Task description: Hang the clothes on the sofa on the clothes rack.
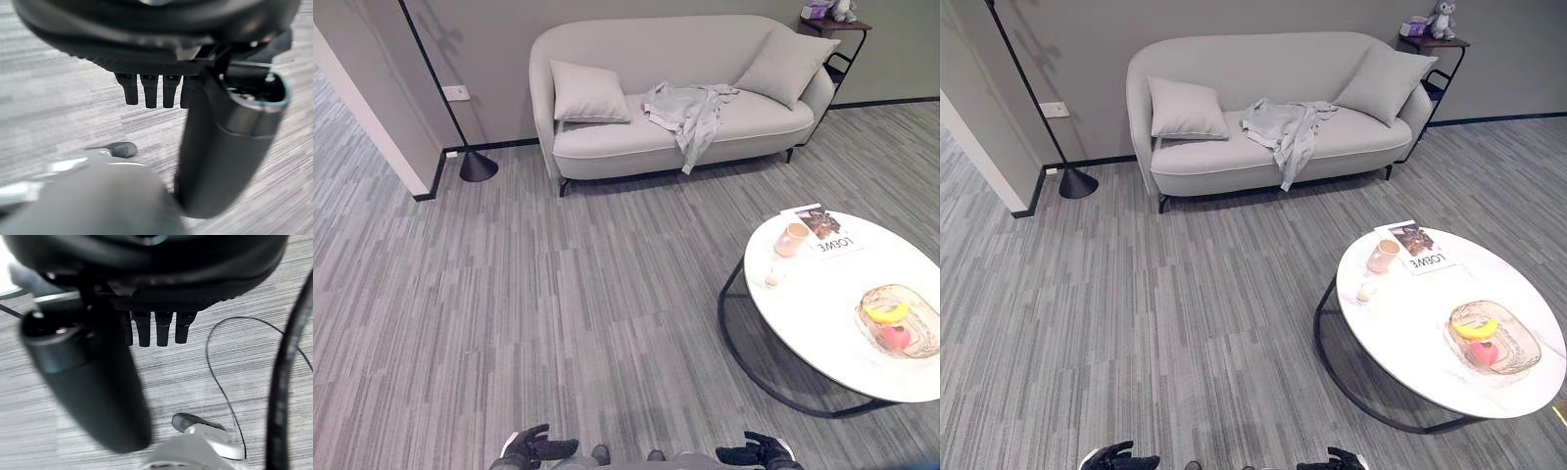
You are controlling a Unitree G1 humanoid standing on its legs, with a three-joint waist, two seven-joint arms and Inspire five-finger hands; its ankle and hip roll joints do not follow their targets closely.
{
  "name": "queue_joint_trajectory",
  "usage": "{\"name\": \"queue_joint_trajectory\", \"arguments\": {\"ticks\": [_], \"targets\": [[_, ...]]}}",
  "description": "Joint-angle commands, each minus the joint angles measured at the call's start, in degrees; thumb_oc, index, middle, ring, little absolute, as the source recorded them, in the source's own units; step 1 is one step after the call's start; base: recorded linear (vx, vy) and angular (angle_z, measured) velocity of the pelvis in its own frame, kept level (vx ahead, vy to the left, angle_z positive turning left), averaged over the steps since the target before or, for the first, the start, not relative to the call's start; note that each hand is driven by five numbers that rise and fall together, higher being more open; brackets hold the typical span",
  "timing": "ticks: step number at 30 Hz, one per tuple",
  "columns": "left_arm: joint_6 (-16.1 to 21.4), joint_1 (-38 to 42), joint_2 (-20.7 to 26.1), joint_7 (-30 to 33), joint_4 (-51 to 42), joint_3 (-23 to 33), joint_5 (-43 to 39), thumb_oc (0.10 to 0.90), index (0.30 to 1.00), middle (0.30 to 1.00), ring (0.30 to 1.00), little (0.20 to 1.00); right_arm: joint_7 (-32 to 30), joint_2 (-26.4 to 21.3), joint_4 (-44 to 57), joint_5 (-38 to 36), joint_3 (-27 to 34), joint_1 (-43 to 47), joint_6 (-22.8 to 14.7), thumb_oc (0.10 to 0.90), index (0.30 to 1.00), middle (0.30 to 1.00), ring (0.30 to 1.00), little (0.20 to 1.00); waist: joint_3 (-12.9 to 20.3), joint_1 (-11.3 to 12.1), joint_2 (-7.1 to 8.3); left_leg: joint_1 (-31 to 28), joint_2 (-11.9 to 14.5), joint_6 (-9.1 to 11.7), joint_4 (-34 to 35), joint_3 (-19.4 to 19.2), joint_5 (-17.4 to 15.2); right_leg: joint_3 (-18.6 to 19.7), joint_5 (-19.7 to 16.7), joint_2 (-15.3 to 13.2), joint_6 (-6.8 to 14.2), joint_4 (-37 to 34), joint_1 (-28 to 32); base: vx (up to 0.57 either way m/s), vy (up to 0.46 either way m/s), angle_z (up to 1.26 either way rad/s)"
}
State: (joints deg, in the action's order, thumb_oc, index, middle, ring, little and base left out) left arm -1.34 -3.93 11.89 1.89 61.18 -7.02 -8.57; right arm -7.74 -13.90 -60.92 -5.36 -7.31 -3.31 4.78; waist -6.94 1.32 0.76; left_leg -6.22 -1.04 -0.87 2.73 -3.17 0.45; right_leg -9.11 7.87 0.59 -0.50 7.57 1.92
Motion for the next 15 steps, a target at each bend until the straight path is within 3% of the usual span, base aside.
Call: {"name": "queue_joint_trajectory", "arguments": {"ticks": [1,15], "targets": [[2.31,2.34,1.23,-0.84,-0.23,-0.64,0.29,0.8,0.9,0.9,0.9,0.9,0.0,-2.4,2.19,-0.23,-1.5,1.69,-1.79,0.8,0.9,0.9,0.9,0.9,0.13,-0.18,1.76,-0.09,1.95,3.56,2.27,-2.4,-3.75,-1.67,-8.61,-5.35,5.24,-12.57,4.04,0.0,0.0,0.0],[2.32,2.93,0.64,0.14,2.23,-0.47,-0.19,0.8,0.9,0.9,0.9,0.9,-0.02,-1.91,1.19,0.0,-1.94,0.66,-1.96,0.8,0.9,0.9,0.9,0.9,0.26,-0.69,1.55,-0.99,2.02,3.67,2.27,-2.72,-4.08,-1.47,-8.18,-5.4,5.11,-12.57,4.97,0.0,-0.002,0.0]]}}
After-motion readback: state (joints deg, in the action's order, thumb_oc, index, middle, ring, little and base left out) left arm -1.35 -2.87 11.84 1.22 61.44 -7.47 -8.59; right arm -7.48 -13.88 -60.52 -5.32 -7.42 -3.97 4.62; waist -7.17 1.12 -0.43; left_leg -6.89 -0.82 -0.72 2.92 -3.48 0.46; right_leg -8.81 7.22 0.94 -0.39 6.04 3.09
